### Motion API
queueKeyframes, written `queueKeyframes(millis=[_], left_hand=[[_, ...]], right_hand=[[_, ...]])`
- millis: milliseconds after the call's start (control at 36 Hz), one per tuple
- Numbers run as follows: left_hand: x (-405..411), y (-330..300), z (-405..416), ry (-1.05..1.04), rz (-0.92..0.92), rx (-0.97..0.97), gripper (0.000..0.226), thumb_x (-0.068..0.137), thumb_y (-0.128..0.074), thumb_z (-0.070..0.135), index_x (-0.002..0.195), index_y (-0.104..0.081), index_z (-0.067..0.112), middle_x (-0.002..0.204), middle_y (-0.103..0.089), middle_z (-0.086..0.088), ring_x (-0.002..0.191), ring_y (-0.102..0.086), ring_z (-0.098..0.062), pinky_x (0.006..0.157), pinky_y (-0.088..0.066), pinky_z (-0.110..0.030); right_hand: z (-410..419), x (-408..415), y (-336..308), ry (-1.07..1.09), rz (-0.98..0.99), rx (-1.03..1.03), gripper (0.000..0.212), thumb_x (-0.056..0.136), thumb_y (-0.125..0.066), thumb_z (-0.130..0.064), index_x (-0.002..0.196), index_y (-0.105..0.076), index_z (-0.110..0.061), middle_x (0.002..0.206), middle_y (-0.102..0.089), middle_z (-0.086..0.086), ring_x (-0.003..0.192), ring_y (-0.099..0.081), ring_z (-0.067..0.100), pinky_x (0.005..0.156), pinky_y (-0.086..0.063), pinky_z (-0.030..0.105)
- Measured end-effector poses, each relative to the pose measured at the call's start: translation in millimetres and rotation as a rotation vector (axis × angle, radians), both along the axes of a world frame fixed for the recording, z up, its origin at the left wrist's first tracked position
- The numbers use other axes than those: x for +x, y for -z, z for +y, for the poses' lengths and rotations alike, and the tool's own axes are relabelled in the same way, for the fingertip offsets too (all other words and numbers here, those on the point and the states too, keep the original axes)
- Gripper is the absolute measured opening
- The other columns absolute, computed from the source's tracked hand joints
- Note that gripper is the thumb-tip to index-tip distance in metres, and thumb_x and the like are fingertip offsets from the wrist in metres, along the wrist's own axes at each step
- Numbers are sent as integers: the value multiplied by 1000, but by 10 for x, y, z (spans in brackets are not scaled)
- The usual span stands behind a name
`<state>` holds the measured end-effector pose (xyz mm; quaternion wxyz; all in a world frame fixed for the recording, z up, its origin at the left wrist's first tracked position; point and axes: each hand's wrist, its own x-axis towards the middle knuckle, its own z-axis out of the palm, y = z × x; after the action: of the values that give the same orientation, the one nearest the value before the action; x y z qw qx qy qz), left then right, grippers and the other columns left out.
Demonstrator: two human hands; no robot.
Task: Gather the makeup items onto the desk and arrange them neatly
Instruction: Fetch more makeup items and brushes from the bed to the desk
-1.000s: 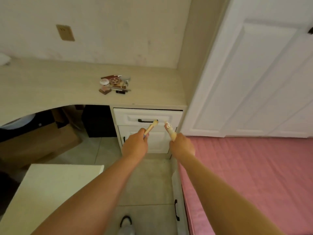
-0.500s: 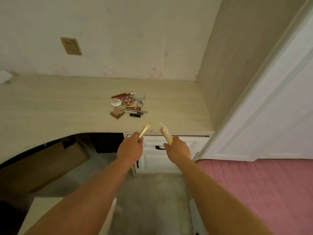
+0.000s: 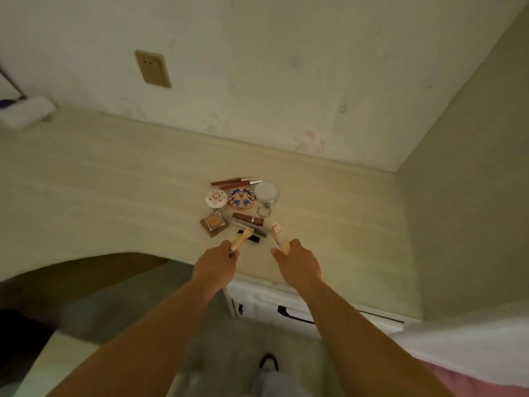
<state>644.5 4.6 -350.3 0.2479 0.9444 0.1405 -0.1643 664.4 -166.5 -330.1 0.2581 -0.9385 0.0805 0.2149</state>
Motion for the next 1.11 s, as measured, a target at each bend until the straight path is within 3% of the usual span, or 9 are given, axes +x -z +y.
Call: queueKeyframes(millis=[139,222,306,361,500,639,750,861,1111], left_hand=[[179,22,152,-136,-37,-34,32,99,-35,40,114,-48,15,85,-60,-5,86,-62,-28,74,-47,-35],[342,26,262,-210,-76,-48,42,99,-32,42,128,-41,13,101,-64,-14,94,-61,-34,73,-42,-35],[549,69,389,-225,-116,-52,24,101,-30,33,102,-44,13,92,-61,-13,73,-54,-25,63,-36,-32],[705,104,468,-249,-138,-63,21,101,-31,29,95,-43,12,88,-57,-11,68,-48,-21,61,-34,-32],[1147,210,672,-321,-200,-158,29,99,-39,25,120,-49,8,111,-57,-13,98,-55,-30,75,-40,-33],[1574,321,890,-242,-141,-193,35,97,-41,19,131,-45,10,120,-56,-14,108,-54,-31,88,-46,-39],[1827,350,981,-184,-101,-171,35,98,-40,18,133,-45,17,121,-56,-10,109,-55,-28,88,-46,-37],[1983,398,1041,-55,-93,-138,38,98,-37,21,137,-41,20,127,-55,-7,114,-53,-26,93,-45,-37],[2241,459,1017,235,-64,33,41,99,-35,24,140,-33,29,124,-52,-2,115,-49,-21,92,-43,-33]], right_hand=[[209,313,131,-76,45,-18,45,94,-42,-51,117,-44,-13,109,-61,10,95,-59,28,68,-41,31],[366,487,200,-109,52,-21,43,94,-42,-51,113,-45,-13,106,-62,10,92,-60,28,66,-40,31],[520,689,255,-111,21,-19,41,94,-43,-49,114,-44,-13,106,-63,10,95,-60,30,68,-41,32],[625,820,274,-99,-1,-13,42,94,-43,-47,120,-42,-14,108,-63,10,97,-61,31,73,-44,34],[903,1146,307,-49,-13,25,35,93,-47,-38,119,-43,-15,109,-60,11,97,-59,31,77,-47,37],[1192,1463,351,12,-12,30,34,93,-48,-36,117,-40,-13,106,-62,10,98,-60,31,75,-43,35],[1367,1702,387,78,35,-65,36,91,-50,-37,121,-40,-20,109,-62,6,101,-61,30,84,-45,40],[1431,1836,413,26,-36,-143,40,97,-44,-28,132,-32,-13,123,-54,5,107,-60,29,81,-47,39],[1337,2002,530,50,-91,-341,33,97,-44,-25,125,-33,-11,120,-49,8,108,-54,23,79,-48,31]])
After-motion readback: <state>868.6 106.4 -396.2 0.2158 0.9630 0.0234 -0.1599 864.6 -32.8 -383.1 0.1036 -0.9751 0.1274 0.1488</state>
